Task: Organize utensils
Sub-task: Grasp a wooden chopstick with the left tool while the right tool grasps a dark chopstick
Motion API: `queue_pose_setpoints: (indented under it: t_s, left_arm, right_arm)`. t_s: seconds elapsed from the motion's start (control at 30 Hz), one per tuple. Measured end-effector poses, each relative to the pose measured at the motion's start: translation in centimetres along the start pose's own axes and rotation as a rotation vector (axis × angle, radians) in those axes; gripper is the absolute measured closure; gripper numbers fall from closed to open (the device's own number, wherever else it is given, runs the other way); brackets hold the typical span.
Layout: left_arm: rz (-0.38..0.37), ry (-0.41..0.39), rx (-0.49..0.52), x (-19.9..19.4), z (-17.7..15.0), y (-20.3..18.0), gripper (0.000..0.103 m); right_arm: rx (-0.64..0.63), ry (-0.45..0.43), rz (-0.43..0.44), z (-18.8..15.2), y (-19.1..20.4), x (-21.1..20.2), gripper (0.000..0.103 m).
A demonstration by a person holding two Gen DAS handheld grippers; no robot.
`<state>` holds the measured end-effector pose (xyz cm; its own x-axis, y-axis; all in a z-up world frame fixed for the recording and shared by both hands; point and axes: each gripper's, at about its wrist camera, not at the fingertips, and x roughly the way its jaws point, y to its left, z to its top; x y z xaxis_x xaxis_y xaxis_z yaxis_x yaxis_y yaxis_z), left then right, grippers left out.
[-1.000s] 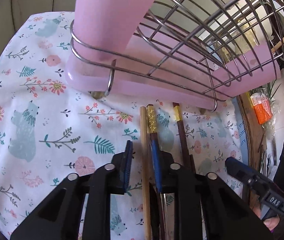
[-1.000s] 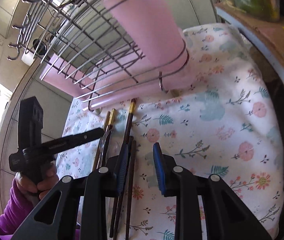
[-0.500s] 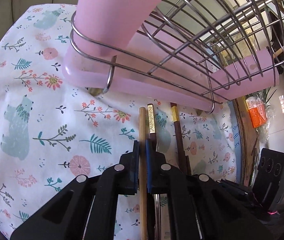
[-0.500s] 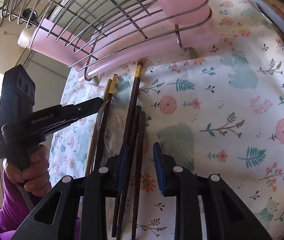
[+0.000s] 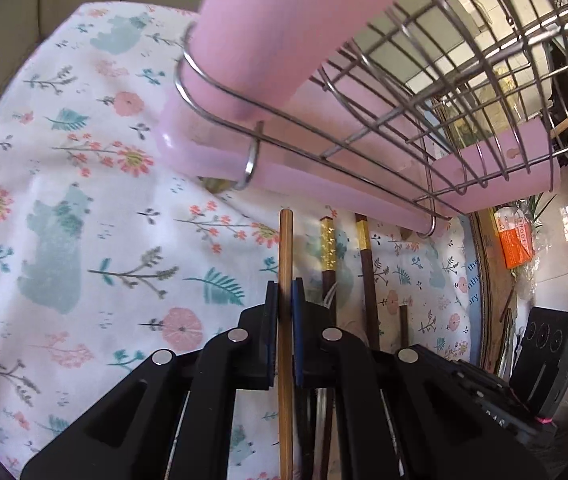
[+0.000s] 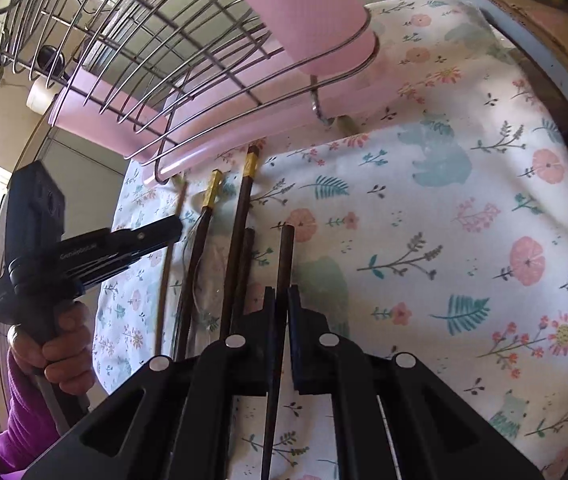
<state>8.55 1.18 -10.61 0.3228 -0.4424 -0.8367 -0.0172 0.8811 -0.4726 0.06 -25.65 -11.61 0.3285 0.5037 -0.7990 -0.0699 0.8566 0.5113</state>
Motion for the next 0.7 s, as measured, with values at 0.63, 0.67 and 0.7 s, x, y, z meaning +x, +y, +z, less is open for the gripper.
queue_pose_setpoints:
  t_s: [0.63,0.67,0.7]
  left_arm:
    - [0.155,0.051,0.006,-0.5,1.3,2.5,0.097]
    - [0.157,0.057,0.008,-0.4,1.3,2.4,0.097]
    - [0.157,0.065,0.007,-0.4,1.5,2.5,0.097]
  right_arm:
    - [-0.075,0.068,-0.104,4.1,1.0,1.3,0.087]
    - [-0.082,0.078,-0.116,4.1,1.0,1.7,0.087]
    - [-0.087,0.091,-0.124,4.3,1.1,2.1,0.087]
